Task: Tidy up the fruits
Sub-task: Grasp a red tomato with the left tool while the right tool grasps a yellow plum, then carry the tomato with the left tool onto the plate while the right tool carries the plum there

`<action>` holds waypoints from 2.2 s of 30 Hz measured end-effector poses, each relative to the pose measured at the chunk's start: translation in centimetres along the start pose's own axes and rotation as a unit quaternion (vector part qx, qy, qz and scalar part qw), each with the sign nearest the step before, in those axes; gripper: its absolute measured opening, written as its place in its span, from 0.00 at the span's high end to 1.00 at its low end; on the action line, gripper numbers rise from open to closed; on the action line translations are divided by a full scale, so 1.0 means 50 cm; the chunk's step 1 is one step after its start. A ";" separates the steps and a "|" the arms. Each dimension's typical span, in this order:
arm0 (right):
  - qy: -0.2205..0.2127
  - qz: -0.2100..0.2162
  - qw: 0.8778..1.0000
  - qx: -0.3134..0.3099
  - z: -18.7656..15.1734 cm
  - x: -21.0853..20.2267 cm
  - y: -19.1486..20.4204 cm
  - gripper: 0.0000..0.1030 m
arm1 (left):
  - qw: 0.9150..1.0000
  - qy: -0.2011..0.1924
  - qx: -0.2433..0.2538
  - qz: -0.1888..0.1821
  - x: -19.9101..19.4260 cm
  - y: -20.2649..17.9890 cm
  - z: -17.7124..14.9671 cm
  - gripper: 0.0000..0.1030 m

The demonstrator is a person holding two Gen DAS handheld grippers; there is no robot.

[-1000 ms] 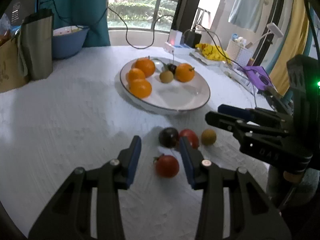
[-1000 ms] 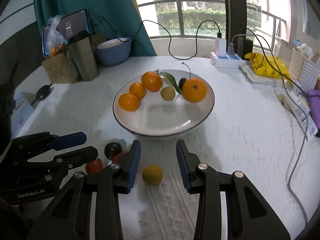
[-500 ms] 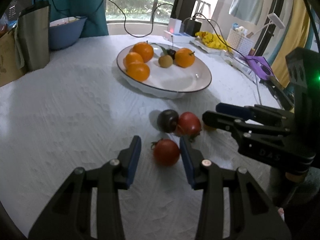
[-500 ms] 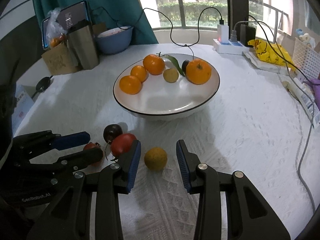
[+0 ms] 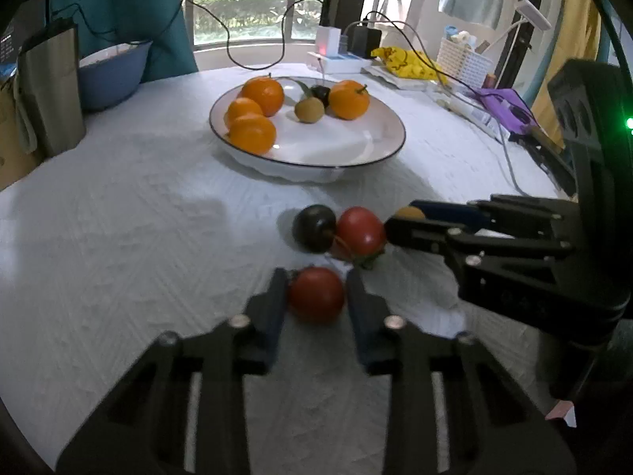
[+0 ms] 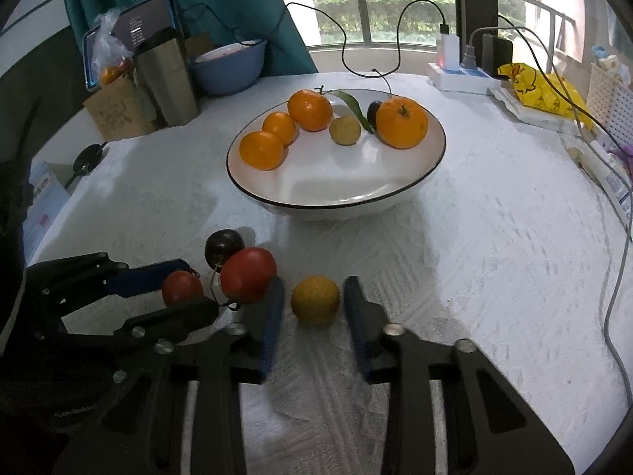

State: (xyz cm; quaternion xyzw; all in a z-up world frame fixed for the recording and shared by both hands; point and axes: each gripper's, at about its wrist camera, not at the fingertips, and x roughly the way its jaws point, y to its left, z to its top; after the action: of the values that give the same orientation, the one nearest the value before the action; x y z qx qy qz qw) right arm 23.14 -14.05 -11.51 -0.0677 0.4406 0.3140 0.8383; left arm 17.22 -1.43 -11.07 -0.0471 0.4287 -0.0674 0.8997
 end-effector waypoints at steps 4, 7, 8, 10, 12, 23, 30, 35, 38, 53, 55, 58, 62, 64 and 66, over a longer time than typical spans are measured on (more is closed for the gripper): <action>-0.002 0.003 1.000 -0.006 -0.001 -0.002 0.005 0.75 | 1.000 -0.005 -0.002 -0.001 -0.005 0.000 0.000 0.73; -0.008 0.003 1.000 -0.009 -0.001 -0.008 0.004 0.75 | 1.000 -0.009 -0.001 -0.004 -0.012 -0.003 0.001 0.73; -0.010 0.002 1.000 -0.009 -0.001 -0.011 0.003 0.75 | 1.000 -0.010 0.000 -0.005 -0.015 -0.005 0.002 0.73; -0.013 0.001 1.000 -0.009 0.000 -0.015 0.003 0.75 | 1.000 -0.014 0.000 -0.005 -0.020 -0.007 0.003 0.73; -0.016 0.000 1.000 -0.009 0.001 -0.020 0.001 0.75 | 1.000 -0.017 -0.001 -0.005 -0.025 -0.006 0.005 0.73; -0.043 -0.006 0.999 -0.013 0.020 -0.055 -0.003 0.75 | 0.999 -0.038 -0.006 -0.008 -0.061 -0.003 0.023 0.73; -0.055 -0.008 0.998 -0.012 0.036 -0.065 -0.009 0.75 | 0.998 -0.055 -0.008 -0.008 -0.078 0.001 0.048 0.73; -0.057 -0.007 0.998 -0.012 0.046 -0.064 -0.014 0.75 | 0.998 -0.056 -0.007 -0.009 -0.075 0.002 0.059 0.73; -0.058 -0.007 0.998 -0.011 0.053 -0.061 -0.019 0.75 | 0.998 -0.057 -0.006 -0.009 -0.070 0.002 0.068 0.73; -0.065 -0.004 0.998 -0.002 0.100 -0.042 -0.055 0.75 | 0.998 -0.064 0.005 -0.006 -0.033 0.015 0.136 0.73; -0.065 -0.003 0.998 -0.002 0.106 -0.037 -0.059 0.75 | 0.998 -0.064 0.007 -0.006 -0.026 0.016 0.145 0.73; -0.065 -0.001 0.998 0.001 0.115 -0.029 -0.067 0.75 | 0.998 -0.065 0.009 -0.005 -0.016 0.018 0.157 0.73; -0.063 -0.001 0.998 0.004 0.125 -0.018 -0.077 0.74 | 0.998 -0.065 0.013 -0.005 0.000 0.021 0.173 0.73; -0.061 0.000 0.998 0.003 0.130 -0.011 -0.081 0.75 | 0.998 -0.066 0.015 -0.006 0.010 0.023 0.181 0.73; -0.055 0.000 0.998 0.000 0.136 -0.001 -0.085 0.75 | 0.998 -0.066 0.014 -0.007 0.021 0.025 0.189 0.73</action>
State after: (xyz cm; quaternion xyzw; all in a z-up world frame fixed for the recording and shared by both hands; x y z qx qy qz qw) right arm 30.33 -14.80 -8.05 -0.0501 0.3935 0.3177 0.8612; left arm 25.34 -0.10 -6.14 -0.0417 0.3668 -0.0768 0.9262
